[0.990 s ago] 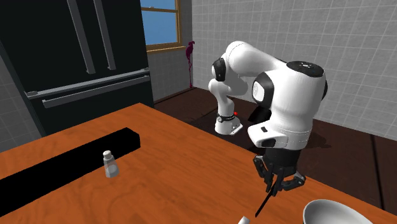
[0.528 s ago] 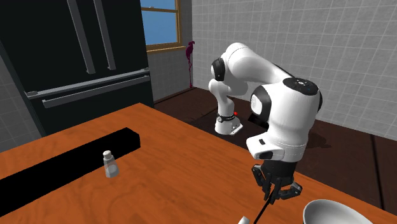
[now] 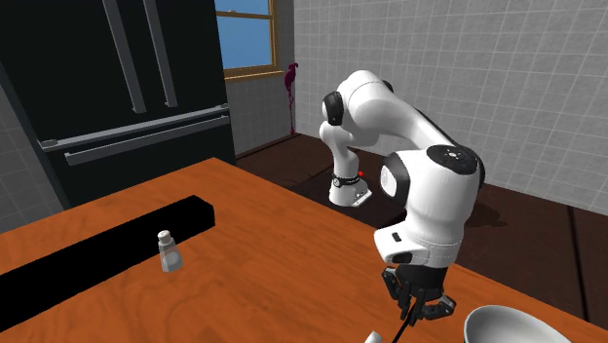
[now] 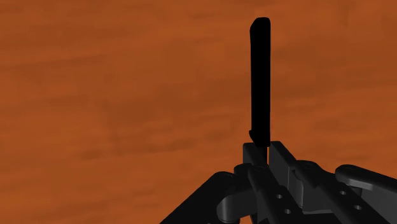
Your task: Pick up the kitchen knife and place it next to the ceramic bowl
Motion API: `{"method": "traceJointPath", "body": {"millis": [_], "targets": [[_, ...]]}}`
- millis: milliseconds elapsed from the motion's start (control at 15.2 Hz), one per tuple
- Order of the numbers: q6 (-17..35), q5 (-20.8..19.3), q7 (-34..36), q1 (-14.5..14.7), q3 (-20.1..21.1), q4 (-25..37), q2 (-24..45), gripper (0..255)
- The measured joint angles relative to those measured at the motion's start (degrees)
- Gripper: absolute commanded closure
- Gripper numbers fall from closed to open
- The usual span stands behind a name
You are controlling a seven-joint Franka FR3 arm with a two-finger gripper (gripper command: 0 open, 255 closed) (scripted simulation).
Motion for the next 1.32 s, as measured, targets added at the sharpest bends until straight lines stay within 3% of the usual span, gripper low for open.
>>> {"method": "traceJointPath", "body": {"millis": [462,528,924,1320], "targets": [[0.74,-0.09,0.1,-0.02,-0.05,-0.55,0.18,255],[0.74,-0.09,0.1,-0.02,-0.05,-0.55,0.18,0],[0.74,-0.09,0.1,-0.02,-0.05,-0.55,0.18,0],[-4.84,0.55,-0.42,0.33,0.38,3.56,-1.49,0]]}}
